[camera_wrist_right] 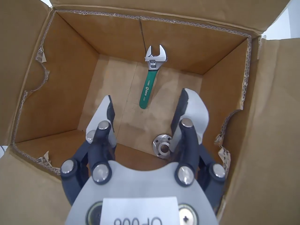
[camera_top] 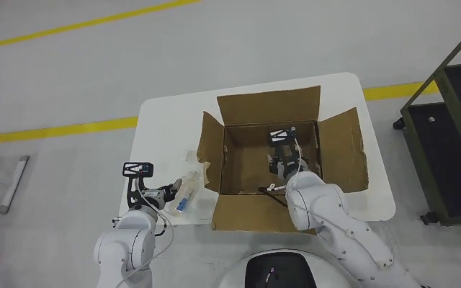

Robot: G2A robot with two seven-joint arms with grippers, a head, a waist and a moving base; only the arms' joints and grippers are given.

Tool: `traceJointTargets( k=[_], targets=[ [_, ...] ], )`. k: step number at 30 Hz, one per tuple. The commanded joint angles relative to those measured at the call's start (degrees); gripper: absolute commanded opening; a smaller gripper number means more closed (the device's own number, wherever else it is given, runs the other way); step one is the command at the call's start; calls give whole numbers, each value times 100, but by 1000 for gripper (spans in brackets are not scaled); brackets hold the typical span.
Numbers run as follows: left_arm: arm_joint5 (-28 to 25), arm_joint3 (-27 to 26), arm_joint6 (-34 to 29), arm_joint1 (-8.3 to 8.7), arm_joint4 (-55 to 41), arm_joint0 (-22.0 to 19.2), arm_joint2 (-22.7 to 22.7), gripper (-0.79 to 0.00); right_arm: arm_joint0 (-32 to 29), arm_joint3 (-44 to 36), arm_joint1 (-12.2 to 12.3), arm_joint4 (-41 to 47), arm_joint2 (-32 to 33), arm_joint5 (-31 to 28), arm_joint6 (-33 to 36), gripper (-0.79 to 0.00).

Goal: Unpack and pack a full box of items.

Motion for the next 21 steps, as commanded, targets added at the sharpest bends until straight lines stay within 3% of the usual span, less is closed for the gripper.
traceJointTargets(
  k=[1, 11, 21],
  targets=[
    [0, 0, 0, 0, 0, 0, 0, 0, -2, -4, 1, 9, 2, -3, -2, 0],
    [0, 0, 0, 0, 0, 0, 0, 0, -111, 298, -25, 73, 151, -41, -478, 0],
    [0, 0, 0, 0, 0, 0, 0, 0, 557, 1733, -250, 516, -40, -16, -1061, 0]
  ],
)
